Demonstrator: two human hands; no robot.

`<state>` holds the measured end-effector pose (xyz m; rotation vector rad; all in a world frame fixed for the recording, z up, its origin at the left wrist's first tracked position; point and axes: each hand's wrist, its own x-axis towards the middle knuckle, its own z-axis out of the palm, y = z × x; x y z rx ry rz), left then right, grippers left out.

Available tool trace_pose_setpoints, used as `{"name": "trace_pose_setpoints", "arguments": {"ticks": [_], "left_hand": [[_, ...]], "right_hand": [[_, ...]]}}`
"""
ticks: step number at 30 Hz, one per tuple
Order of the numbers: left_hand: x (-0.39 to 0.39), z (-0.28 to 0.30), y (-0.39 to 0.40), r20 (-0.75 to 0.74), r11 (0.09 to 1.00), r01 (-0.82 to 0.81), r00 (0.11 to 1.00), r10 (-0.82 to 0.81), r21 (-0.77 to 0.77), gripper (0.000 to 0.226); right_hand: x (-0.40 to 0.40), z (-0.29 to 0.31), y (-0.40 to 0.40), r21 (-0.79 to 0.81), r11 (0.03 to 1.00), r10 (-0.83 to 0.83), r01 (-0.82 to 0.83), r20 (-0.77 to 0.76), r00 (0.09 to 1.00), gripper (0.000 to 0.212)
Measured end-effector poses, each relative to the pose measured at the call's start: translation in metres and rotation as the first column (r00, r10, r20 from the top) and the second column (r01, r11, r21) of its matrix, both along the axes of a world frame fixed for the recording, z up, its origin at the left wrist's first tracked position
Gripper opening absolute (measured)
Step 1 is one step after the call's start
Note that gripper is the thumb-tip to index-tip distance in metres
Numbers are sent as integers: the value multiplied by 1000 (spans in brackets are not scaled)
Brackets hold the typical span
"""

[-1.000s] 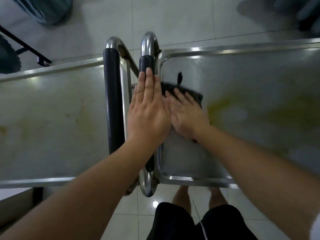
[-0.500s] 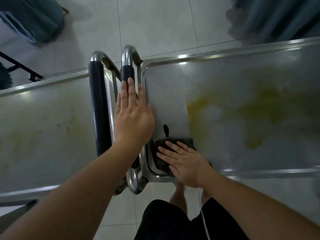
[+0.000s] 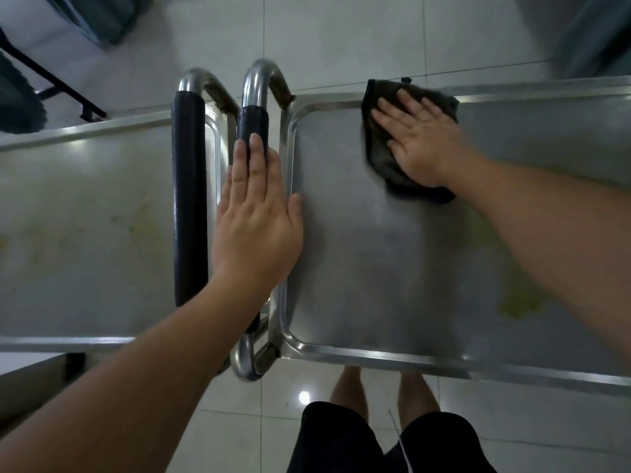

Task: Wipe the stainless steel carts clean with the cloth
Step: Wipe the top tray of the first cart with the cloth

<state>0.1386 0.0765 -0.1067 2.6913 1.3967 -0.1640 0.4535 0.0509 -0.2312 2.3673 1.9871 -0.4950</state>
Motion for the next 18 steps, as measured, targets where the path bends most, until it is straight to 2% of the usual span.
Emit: {"name": "trace_pose_setpoints", "arguments": {"ticks": [3, 5, 9, 12, 14, 18], "left_hand": [[2, 3, 0, -5, 1000, 2, 1000, -2, -2, 70], [3, 4, -1, -5, 1000, 1, 1000, -1, -2, 69], [4, 7, -1, -7, 1000, 0, 1000, 0, -2, 67], [5, 7, -4, -18, 1000, 3, 1000, -2, 5, 67], [5, 7, -4, -25, 1000, 1, 1000, -1, 13, 67], [3, 6, -3, -27, 1000, 4, 1000, -4, 13, 66]], "right_hand": [[-28, 1, -23, 34, 999, -30, 30, -19, 999, 64], [-64, 4, -60, 72, 997, 6, -4, -36, 999, 64], [-135, 7, -182, 95, 983, 165, -156, -99, 981, 61], [-168, 5, -267, 32, 981, 195, -193, -108, 975, 65], [-168, 4, -284, 2, 978, 207, -208, -119, 971, 67], [-131, -2, -258, 37, 957, 291, -289, -89, 952, 66]]}}
